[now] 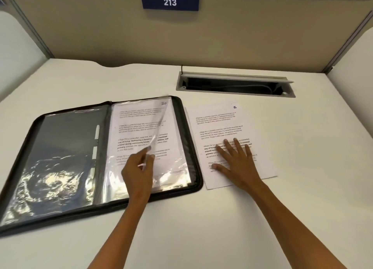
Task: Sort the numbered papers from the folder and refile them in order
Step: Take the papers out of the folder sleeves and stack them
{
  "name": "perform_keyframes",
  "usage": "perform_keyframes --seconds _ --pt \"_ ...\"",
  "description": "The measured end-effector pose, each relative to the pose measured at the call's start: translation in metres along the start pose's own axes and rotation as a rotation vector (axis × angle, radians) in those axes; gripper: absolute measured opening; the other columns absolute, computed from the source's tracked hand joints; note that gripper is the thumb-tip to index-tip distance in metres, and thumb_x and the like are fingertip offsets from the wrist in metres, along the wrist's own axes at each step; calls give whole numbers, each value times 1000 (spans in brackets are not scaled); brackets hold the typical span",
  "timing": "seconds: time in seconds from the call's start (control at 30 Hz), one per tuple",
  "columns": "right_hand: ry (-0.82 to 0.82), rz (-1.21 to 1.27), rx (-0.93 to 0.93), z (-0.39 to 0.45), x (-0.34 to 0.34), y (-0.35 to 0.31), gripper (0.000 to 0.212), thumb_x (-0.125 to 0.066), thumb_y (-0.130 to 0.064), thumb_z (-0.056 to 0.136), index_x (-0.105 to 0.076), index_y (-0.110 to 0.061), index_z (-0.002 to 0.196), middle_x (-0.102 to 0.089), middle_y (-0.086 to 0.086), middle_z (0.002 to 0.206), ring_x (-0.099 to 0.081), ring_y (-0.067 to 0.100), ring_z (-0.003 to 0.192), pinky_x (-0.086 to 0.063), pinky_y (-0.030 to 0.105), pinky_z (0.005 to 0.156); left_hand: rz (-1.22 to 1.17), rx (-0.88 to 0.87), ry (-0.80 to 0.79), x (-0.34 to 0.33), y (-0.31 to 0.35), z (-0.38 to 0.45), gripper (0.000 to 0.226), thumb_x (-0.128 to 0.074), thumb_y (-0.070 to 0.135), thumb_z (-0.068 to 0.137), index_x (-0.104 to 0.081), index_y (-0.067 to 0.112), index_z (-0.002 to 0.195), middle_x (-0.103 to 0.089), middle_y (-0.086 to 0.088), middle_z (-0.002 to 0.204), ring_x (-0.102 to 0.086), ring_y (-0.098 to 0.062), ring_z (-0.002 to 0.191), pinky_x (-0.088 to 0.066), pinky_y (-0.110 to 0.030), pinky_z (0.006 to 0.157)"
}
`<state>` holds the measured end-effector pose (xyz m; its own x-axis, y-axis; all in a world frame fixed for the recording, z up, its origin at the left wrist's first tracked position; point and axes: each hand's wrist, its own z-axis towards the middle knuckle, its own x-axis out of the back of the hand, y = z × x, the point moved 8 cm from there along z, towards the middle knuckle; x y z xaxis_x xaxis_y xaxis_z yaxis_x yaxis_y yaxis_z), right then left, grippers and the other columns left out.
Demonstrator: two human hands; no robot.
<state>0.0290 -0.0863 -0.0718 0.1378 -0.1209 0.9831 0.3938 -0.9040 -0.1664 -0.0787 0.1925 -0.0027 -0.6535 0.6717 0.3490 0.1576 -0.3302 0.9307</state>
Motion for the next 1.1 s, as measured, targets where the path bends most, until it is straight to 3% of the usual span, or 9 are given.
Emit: perform_keyframes --seconds 0.13,0.27,0.43,0.6,0.67,0.8,0.87,0.97,1.1 --pt "-34 77 -66 0 -5 -3 108 13 -90 60 -6 -35 151 4 -3 160 11 20 147 9 43 116 -144 108 107 45 -16 18 26 -65 18 88 -66 17 114 -67 3 97 -68 -10 77 -54 -28 73" --pt "112 233 -32 6 14 -34 79 -33 -66 81 -31 -22 148 -17 5 158 -5 24 147 -1 41 117 -208 223 235 91 -40 24 20 -66 10 86 -66 6 106 -65 -6 93 -61 5 62 -50 -13 64" --pt "176 472 95 13 27 -108 57 -66 -51 81 -58 -21 129 -38 6 149 -22 27 143 -17 45 116 -267 343 351 150 -73 33 21 -67 9 85 -62 15 104 -60 1 93 -58 -13 82 -50 -25 79" --pt "59 429 230 13 0 -154 70 -65 -70 64 -63 -31 122 -35 3 151 -14 26 146 -12 49 117 -287 416 504 229 -121 50 35 -68 9 84 -60 14 117 -65 -9 113 -62 -17 89 -54 -26 79" --pt "36 493 182 12 -6 -155 61 -78 -54 66 -64 -32 120 -33 -1 152 -10 20 147 -7 47 118 -237 456 609 258 -132 47 40 -67 15 83 -58 15 123 -64 -5 110 -63 -17 87 -56 -26 75" --pt "149 603 143 11 4 -156 22 -84 -32 67 -76 -27 88 -52 -4 139 -25 19 143 -10 44 117 132 348 710 277 -108 33 45 -60 14 86 -49 13 130 -41 -10 125 -47 -27 115 -34 -45 103" --pt "186 594 172 10 9 -161 6 -78 -31 72 -77 -28 77 -57 -5 133 -30 21 140 -8 41 116 334 63 615 255 -68 26 40 -60 14 87 -51 11 126 -43 -12 121 -43 -29 116 -31 -45 100" --pt "265 537 209 9 22 -170 15 -67 -36 77 -77 -26 75 -60 -6 128 -36 23 137 -11 45 114 266 -307 134 179 -31 13 20 -69 19 84 -65 12 103 -54 -7 107 -53 -24 102 -37 -37 94" --pt "317 433 273 8 47 -187 21 -59 -38 83 -76 -25 77 -59 -5 131 -35 23 138 -7 44 113 458 -583 -305 87 -14 -21 40 -61 49 77 -67 20 106 -60 2 104 -52 -10 96 -23 -26 80"
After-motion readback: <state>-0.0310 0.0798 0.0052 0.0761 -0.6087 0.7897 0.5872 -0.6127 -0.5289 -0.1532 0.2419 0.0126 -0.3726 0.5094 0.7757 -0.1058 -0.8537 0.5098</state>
